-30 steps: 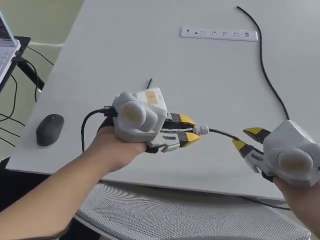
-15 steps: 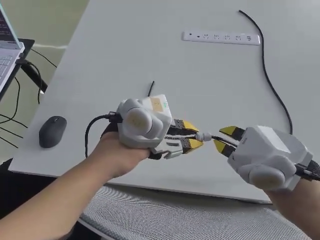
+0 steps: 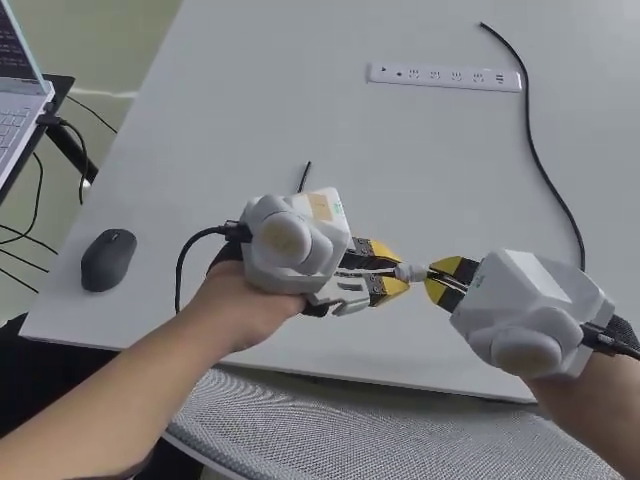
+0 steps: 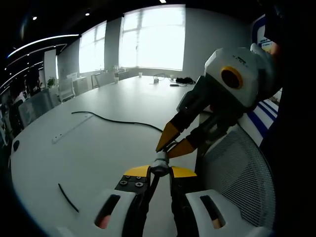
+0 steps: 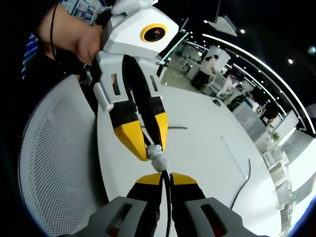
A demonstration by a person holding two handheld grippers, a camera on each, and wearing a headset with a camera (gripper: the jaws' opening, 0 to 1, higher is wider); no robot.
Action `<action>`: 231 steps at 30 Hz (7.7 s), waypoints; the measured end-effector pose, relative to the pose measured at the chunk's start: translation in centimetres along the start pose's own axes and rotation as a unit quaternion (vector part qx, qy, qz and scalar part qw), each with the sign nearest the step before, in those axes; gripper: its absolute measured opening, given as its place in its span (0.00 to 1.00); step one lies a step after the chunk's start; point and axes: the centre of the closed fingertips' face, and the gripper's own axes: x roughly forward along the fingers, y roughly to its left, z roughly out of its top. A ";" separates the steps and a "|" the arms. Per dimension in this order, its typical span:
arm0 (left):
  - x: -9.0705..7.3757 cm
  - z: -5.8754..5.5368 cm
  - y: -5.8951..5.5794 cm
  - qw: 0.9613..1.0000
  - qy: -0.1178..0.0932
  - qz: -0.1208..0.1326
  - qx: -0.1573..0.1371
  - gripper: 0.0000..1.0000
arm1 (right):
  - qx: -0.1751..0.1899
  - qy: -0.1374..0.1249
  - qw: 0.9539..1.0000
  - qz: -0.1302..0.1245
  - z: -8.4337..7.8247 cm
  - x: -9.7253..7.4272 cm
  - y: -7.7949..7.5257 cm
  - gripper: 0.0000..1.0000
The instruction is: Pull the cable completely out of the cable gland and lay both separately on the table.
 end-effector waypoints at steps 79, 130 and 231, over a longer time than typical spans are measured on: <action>0.2 0.7 2.0 0.999 -0.017 0.023 -0.025 0.15 | 0.254 0.017 0.965 -0.067 -8.7 -0.8 -3.8 0.00; 1.0 0.2 0.8 1.000 0.000 0.003 -0.008 0.15 | 0.012 -0.003 1.000 0.005 -0.8 0.6 -0.9 0.00; 0.6 0.0 1.0 1.000 0.006 0.006 -0.004 0.15 | 0.011 -0.020 1.000 0.006 -0.4 0.9 -0.6 0.12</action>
